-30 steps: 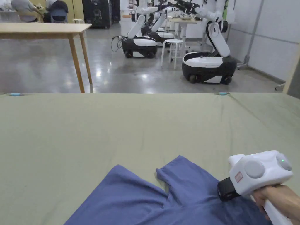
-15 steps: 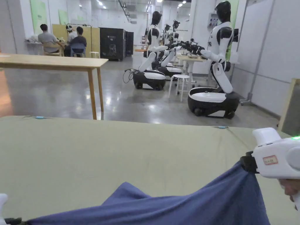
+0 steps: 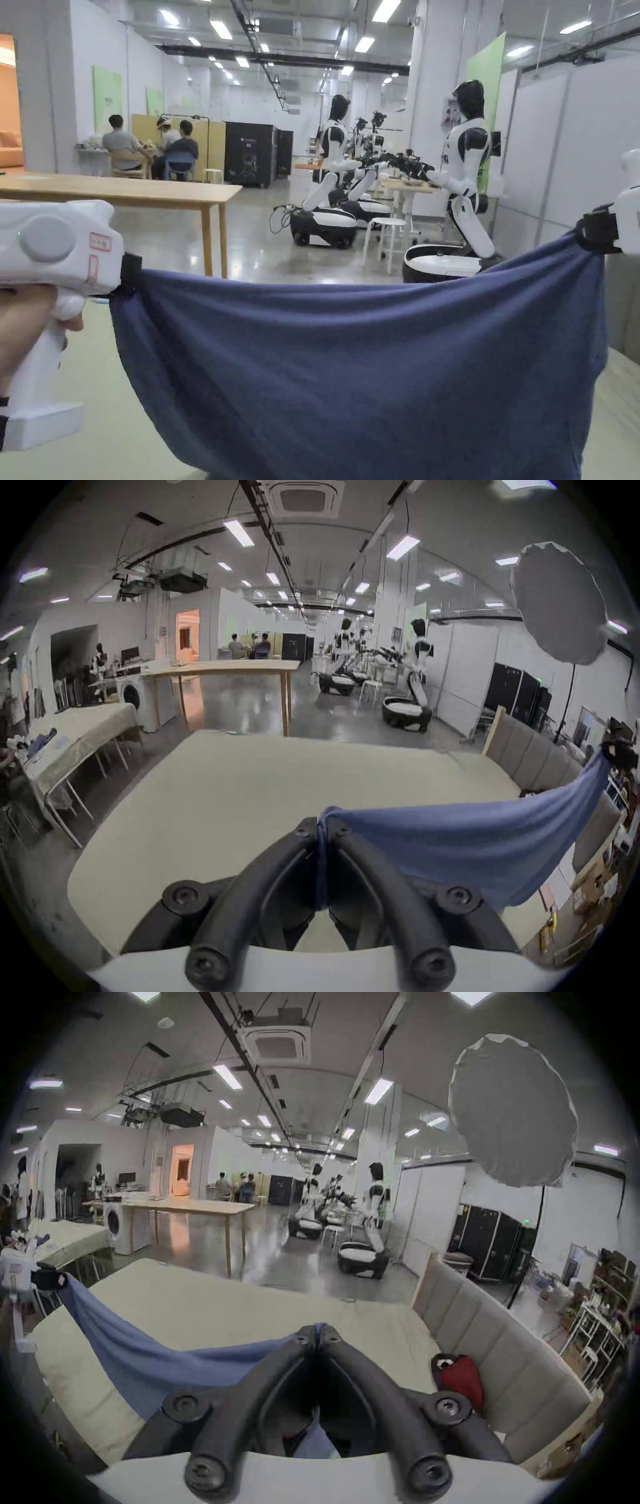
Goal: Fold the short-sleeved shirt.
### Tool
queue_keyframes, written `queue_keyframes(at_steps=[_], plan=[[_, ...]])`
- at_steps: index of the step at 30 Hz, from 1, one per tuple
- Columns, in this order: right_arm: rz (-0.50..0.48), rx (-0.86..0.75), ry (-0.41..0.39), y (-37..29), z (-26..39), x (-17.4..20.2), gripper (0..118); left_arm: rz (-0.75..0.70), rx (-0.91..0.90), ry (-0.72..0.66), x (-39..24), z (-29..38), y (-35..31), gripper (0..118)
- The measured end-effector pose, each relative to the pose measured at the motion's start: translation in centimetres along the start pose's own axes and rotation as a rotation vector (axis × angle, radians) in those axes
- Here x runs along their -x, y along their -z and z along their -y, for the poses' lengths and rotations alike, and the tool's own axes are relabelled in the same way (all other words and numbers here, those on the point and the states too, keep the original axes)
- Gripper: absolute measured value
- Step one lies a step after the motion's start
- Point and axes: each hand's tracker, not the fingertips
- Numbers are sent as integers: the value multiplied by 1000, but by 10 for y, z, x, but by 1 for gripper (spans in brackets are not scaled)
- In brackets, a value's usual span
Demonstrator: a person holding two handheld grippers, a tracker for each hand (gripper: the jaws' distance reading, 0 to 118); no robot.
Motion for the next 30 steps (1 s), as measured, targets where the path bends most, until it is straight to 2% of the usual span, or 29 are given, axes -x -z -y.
queue_keyframes(at_steps=[3,10,11,14,22,24,26,30], plan=[[38,-1,-14,8,-22,-5,2,-32,-10,0,-9,-32,5,2],[70,-38,20,34,-61,-15,2,-117,-51,55,-28,-75,15,2],[75,-45,22,41,-66,-16,2,-149,-33,96,-32,-81,17,2],[99,-56,17,64,-80,-14,2,-153,-71,77,-39,-101,30,2],[114,-75,84,139,-120,-23,2,-221,-100,89,-54,-154,78,2],[115,-82,80,157,-130,-22,2,-283,-109,112,-60,-165,92,2],[136,-82,55,174,-140,-19,2,-273,-137,115,-65,-173,104,2],[138,-95,53,206,-154,-17,2,-292,-138,94,-67,-182,136,2]])
